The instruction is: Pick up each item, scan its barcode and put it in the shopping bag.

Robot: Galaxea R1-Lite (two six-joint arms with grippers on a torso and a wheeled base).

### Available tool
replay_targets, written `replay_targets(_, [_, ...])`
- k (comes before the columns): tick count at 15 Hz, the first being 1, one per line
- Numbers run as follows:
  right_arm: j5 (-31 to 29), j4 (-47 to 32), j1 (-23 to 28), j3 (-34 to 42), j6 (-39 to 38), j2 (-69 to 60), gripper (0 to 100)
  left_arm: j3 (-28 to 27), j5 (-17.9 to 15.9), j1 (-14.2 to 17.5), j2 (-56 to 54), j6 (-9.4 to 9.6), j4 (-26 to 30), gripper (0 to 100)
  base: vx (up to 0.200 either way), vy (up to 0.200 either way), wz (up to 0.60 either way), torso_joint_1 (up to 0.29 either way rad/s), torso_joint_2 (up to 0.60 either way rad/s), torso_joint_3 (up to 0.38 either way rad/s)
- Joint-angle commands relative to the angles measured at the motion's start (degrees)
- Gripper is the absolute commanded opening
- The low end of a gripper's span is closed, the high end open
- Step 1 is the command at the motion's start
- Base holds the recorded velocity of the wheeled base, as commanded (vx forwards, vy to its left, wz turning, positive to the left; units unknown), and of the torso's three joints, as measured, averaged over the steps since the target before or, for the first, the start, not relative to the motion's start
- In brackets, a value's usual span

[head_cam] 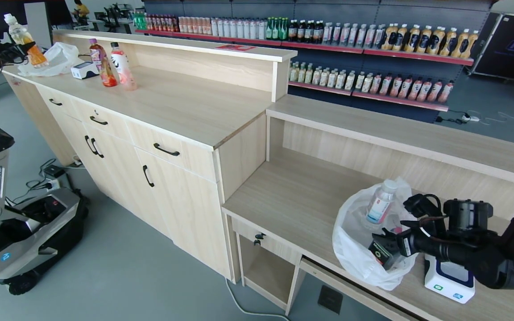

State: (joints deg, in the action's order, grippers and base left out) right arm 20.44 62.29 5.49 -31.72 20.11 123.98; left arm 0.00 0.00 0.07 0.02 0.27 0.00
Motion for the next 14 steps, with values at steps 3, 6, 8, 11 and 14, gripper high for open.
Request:
replay_targets(3, [-2.51,-12.64,4.71,4.30,0.54,-25.19,100,0.00,0.00,0.01,-0.02,0.00,0.00,100,0.000,0.000,0.00,0.000,0.00,0.000])
replay_targets(6, [-5.06,-22.22,9.81,5.53,10.03,-38.99,100,0.00,0.00,0.01,-0.02,0.00,0.00,100,0.000,0.000,0.00,0.000,0.00,0.000])
replay_targets(8, [-6.12,-22.48,12.71,5.79,11.53,-43.12,100,0.00,0.00,0.01,-0.02,0.00,0.00,100,0.000,0.000,-0.60,-0.002,0.00,0.002])
replay_targets(11, [-13.76,-22.83,12.36,4.83,5.11,-48.57,100,0.00,0.00,0.01,-0.02,0.00,0.00,100,0.000,0.000,-0.60,0.004,0.01,0.001])
replay_targets(14, [-19.04,-29.77,11.30,4.83,1.86,-52.96,100,0.00,0.00,0.01,-0.02,0.00,0.00,100,0.000,0.000,-0.60,0.002,0.00,0.009])
